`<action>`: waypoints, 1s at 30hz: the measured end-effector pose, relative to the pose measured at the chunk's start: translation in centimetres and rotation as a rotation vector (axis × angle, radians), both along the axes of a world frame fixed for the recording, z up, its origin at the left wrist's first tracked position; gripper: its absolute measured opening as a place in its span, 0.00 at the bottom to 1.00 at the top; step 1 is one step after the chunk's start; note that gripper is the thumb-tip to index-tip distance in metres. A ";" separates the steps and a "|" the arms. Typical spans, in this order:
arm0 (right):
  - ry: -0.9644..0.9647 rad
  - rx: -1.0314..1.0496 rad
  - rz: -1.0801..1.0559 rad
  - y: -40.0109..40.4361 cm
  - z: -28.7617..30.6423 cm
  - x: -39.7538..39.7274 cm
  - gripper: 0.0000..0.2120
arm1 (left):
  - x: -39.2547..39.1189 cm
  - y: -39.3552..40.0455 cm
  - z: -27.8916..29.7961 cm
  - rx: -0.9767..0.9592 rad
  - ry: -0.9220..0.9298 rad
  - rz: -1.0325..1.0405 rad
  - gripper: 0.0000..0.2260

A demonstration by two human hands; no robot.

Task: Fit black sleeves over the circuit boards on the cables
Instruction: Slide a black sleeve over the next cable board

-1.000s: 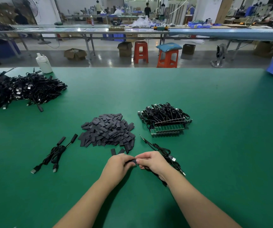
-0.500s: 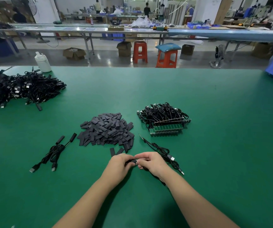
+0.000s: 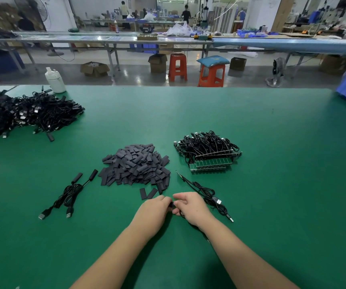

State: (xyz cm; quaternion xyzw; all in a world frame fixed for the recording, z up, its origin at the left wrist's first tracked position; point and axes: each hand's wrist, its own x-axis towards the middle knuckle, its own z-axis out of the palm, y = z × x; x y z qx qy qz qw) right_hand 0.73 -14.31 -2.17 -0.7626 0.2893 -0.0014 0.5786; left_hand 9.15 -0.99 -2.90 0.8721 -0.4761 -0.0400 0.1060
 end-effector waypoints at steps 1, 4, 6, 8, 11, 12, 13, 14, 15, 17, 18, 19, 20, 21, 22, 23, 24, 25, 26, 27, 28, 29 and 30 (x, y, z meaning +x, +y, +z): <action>0.006 -0.009 0.002 0.1 0.1 0.1 0.17 | 0.0 0.0 0.0 0.011 -0.013 -0.002 0.10; 0.021 -0.066 0.016 0.4 0.3 0.0 0.17 | -0.1 0.0 0.1 0.063 -0.052 -0.020 0.11; 0.021 -0.104 0.032 0.3 0.4 0.0 0.16 | -0.2 -0.1 0.1 0.063 -0.042 -0.025 0.13; 0.009 -0.097 0.038 0.3 0.5 -0.1 0.16 | -0.3 -0.2 0.1 0.051 -0.013 -0.034 0.17; -0.028 -0.029 0.013 0.2 0.8 -0.2 0.18 | -0.3 0.1 -0.3 -0.053 0.068 -0.033 0.24; -0.061 0.023 -0.008 0.2 0.9 -0.2 0.18 | -0.5 0.2 -0.3 -0.155 0.141 0.005 0.25; -0.108 0.108 -0.047 0.2 1.0 -0.1 0.18 | -0.6 0.2 -0.3 -0.291 0.222 0.078 0.25; -0.170 0.235 -0.106 0.1 1.2 0.0 0.17 | -0.9 0.1 -0.1 -0.432 0.302 0.173 0.23; -0.245 0.392 -0.176 0.1 1.6 0.2 0.16 | -1.1 -0.1 0.1 -0.553 0.415 0.271 0.21; -0.397 0.713 -0.305 -0.2 2.3 0.4 0.14 | -1.5 -0.3 0.6 -0.717 0.844 0.377 0.17; -0.452 0.832 -0.355 -0.2 2.6 0.4 0.13 | -1.7 -0.3 0.8 -0.751 1.093 0.364 0.15; -0.494 0.912 -0.397 -0.3 2.8 0.5 0.12 | -1.9 -0.2 0.9 -0.753 1.252 0.329 0.13; -0.524 0.960 -0.431 -0.4 2.9 0.6 0.12 | -2.1 -0.1 1.1 -0.729 1.301 0.294 0.11; -0.541 0.986 -0.457 -0.4 3.1 0.7 0.12 | -2.3 0.0 1.1 -0.708 1.289 0.281 0.09; -0.545 0.998 -0.475 -0.3 3.1 0.8 0.13 | -2.4 0.0 1.0 -0.694 1.252 0.284 0.06; -0.543 0.994 -0.482 -0.2 3.1 0.9 0.13 | -2.4 0.0 0.9 -0.689 1.219 0.297 0.04; -0.536 0.972 -0.479 -0.1 3.1 0.9 0.13 | -2.4 -0.1 0.9 -0.684 1.188 0.306 0.03; -0.526 0.935 -0.469 0.1 3.1 0.8 0.14 | -2.3 0.0 0.8 -0.672 1.164 0.308 0.02; -0.514 0.892 -0.458 0.1 3.0 0.8 0.14 | -2.2 0.1 0.9 -0.655 1.140 0.303 0.02; -0.503 0.854 -0.447 0.2 2.8 0.7 0.14 | -2.1 0.2 1.0 -0.641 1.120 0.293 0.01; -0.493 0.825 -0.437 0.2 2.7 0.7 0.14 | -1.9 0.3 1.1 -0.629 1.103 0.285 0.01; -0.483 0.800 -0.427 0.2 2.6 0.6 0.13 | -1.8 0.4 1.1 -0.619 1.091 0.282 0.01; -0.473 0.769 -0.414 0.1 2.6 0.6 0.13 | -1.8 0.6 1.1 -0.610 1.081 0.287 0.01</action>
